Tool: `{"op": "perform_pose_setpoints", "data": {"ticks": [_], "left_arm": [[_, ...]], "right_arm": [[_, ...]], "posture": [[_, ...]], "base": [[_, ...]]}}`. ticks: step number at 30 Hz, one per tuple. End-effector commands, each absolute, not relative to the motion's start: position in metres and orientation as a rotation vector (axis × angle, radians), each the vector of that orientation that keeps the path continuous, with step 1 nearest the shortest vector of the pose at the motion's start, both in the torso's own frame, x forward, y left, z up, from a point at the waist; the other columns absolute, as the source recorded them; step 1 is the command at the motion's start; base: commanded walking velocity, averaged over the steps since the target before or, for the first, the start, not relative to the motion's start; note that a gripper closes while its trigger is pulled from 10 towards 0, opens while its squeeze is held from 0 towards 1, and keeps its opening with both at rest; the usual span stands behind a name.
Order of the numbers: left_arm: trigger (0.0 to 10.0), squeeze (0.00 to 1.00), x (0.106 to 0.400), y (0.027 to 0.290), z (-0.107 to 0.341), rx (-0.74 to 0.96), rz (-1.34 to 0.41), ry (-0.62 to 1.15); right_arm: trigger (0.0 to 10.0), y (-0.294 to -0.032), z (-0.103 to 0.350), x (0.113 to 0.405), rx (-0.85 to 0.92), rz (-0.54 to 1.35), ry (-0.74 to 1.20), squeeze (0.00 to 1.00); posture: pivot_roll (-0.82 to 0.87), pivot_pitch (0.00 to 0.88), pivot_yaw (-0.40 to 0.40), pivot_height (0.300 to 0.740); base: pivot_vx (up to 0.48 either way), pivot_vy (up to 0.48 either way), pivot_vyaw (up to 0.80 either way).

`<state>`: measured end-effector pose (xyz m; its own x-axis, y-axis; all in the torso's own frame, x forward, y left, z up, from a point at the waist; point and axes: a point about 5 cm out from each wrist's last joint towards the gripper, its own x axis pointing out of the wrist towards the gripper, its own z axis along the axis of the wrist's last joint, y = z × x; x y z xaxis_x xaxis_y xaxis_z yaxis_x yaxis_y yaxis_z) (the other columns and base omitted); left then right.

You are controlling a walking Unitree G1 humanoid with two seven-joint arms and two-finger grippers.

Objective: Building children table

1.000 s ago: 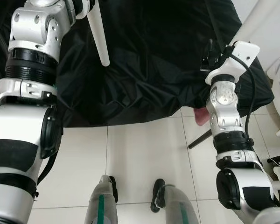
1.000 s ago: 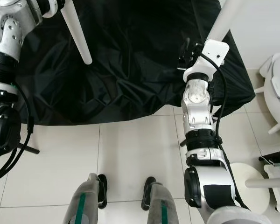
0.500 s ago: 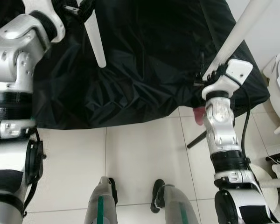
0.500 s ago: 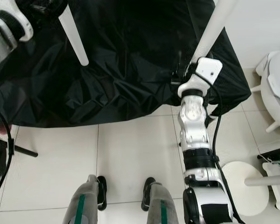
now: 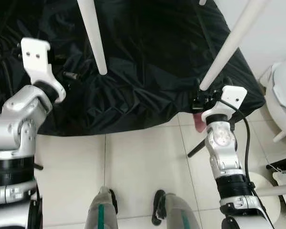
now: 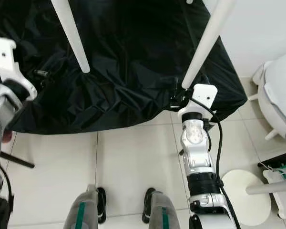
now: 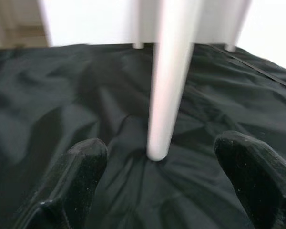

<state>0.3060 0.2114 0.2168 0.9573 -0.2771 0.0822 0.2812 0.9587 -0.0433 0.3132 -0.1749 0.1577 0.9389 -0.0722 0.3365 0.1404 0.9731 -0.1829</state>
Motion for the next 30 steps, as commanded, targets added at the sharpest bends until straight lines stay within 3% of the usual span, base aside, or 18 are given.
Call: {"op": "perform_pose_setpoints", "data": {"ticks": [1,12,13,30], "left_arm": [[10.0,0.00,0.301,0.222,0.200,-0.070,-0.196,-0.053],[10.0,0.00,0.282,0.224,0.134,-0.089,-0.137,0.073],[10.0,0.00,0.275,0.223,0.109,-0.117,-0.131,0.077],[10.0,0.00,0.233,0.207,-0.009,-0.094,-0.145,0.410]], "right_arm": [[10.0,-0.181,0.138,0.310,-0.234,-0.114,-0.252,0.00],[10.0,-0.193,0.090,0.301,-0.323,-0.146,-0.085,0.00],[10.0,-0.199,0.068,0.292,-0.338,-0.150,-0.016,0.00],[10.0,-0.200,-0.020,0.248,-0.276,-0.014,0.411,0.00]], "posture": [[0.05,0.077,-0.001,0.740],[0.04,0.065,-0.004,0.740],[0.04,0.059,-0.007,0.740],[0.02,0.029,-0.012,0.740]], "base": [[0.000,0.000,0.00],[0.000,0.000,0.00],[0.000,0.000,0.00],[0.000,0.000,0.00]]}}
